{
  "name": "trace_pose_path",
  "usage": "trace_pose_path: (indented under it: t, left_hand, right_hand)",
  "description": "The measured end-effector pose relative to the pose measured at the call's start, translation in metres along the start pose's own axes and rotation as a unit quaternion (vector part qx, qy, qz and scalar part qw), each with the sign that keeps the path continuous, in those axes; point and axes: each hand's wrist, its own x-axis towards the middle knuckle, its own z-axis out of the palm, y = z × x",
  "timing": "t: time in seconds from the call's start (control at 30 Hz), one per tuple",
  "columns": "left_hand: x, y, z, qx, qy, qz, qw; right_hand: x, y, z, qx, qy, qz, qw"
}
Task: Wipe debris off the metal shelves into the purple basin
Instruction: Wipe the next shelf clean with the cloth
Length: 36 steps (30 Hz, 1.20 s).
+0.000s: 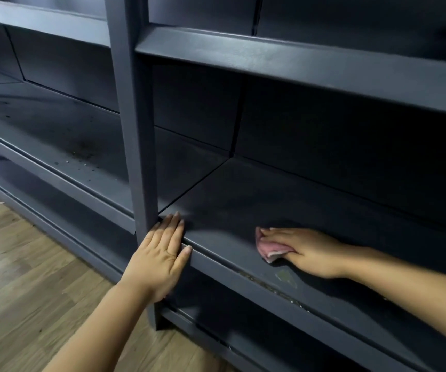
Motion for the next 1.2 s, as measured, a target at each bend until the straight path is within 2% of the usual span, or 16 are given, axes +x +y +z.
trace_pose_path:
  t: [0.07,0.1,0.17,0.3,0.43,0.6,0.73,0.87,0.97,1.03,1.13,1.2]
  left_hand:
    - [0.000,0.000,-0.004,0.023,-0.019,0.020,0.999]
    - [0.003,0.004,-0.005,-0.015,-0.014,-0.004,1.000]
    - [0.012,0.014,-0.013,-0.010,-0.016,-0.020,1.000]
    - [0.034,0.040,-0.004,-0.020,-0.022,0.022,0.999]
    - [0.041,0.043,0.008,-0.016,0.003,0.014,1.000]
    - [0.043,0.040,0.009,-0.015,0.018,0.019,1.000]
    - [0.042,0.038,0.010,-0.023,0.014,0.026,0.999]
    - [0.041,0.039,0.012,-0.038,0.017,0.025,0.999]
    - [0.041,0.039,0.011,-0.037,0.022,0.027,0.999]
    - [0.041,0.039,0.011,-0.035,0.022,0.024,0.999]
    - [0.040,0.040,0.010,-0.035,0.020,0.021,0.999]
    - [0.040,0.039,0.011,-0.033,0.021,0.023,0.999]
  right_hand:
    - [-0.011,0.001,-0.007,-0.015,-0.017,0.019,1.000]
    - [-0.012,0.000,-0.011,-0.014,-0.022,0.023,0.999]
    - [-0.009,-0.006,-0.019,0.012,-0.014,0.025,1.000]
    - [0.021,-0.019,-0.025,0.053,0.069,0.028,0.996]
    - [0.079,-0.032,-0.015,-0.018,0.100,0.014,0.995]
    - [0.118,-0.040,0.004,-0.008,0.085,0.012,0.996]
    - [0.077,-0.015,-0.004,-0.055,0.040,-0.001,0.998]
    - [0.023,0.016,-0.019,-0.084,-0.030,0.035,0.995]
    - [0.024,0.020,-0.034,-0.083,-0.049,0.055,0.994]
    - [0.043,0.014,-0.041,-0.093,-0.013,0.061,0.994]
    - [0.088,0.007,-0.041,-0.075,0.103,0.035,0.991]
    - [0.126,0.005,-0.034,-0.051,0.133,0.050,0.989]
